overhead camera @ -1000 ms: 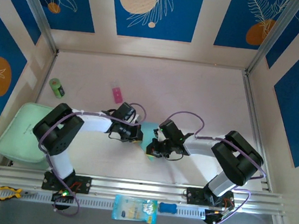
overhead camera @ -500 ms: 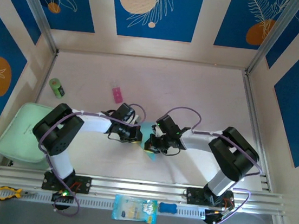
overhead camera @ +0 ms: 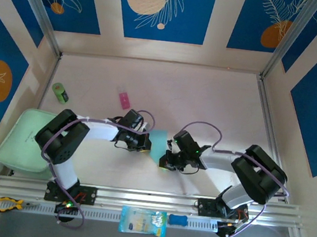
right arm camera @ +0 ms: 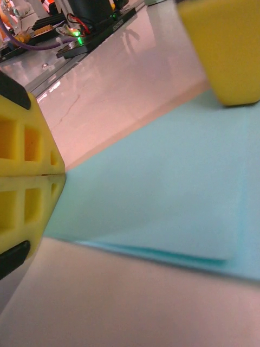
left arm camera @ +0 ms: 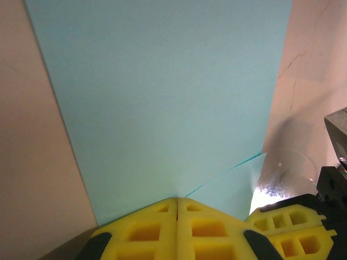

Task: Fold a paper plane with a square sheet of paper (pick it up from the middle)
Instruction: Third fold the triangle at the center of the table.

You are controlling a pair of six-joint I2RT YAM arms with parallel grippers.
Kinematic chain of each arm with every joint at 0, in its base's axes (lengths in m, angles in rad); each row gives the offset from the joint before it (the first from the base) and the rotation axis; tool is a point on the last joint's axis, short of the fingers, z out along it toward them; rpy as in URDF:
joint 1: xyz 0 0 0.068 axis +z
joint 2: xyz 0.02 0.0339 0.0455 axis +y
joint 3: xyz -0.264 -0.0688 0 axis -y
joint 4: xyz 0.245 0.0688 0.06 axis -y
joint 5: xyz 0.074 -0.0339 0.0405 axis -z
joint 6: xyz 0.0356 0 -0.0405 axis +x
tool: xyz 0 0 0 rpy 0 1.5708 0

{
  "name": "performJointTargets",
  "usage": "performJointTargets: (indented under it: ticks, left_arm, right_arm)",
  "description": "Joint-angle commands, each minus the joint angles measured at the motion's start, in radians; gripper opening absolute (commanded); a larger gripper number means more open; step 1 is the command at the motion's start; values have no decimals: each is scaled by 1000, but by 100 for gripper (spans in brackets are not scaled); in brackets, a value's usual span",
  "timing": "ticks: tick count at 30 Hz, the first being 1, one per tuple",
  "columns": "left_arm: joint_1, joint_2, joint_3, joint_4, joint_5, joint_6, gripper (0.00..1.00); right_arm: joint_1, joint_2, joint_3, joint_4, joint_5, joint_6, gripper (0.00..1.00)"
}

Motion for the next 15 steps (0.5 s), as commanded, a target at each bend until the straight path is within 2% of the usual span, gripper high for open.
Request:
performJointTargets:
  ticks: [1, 15]
  left_arm:
    - [7, 49, -26, -78, -61, 17, 0]
    - [3, 9, -69, -32, -59, -47, 0]
  right_arm:
    - [0, -30, -57, -125, -2, -7, 2]
    - [-28, -169, -47, -294, 79, -31, 2]
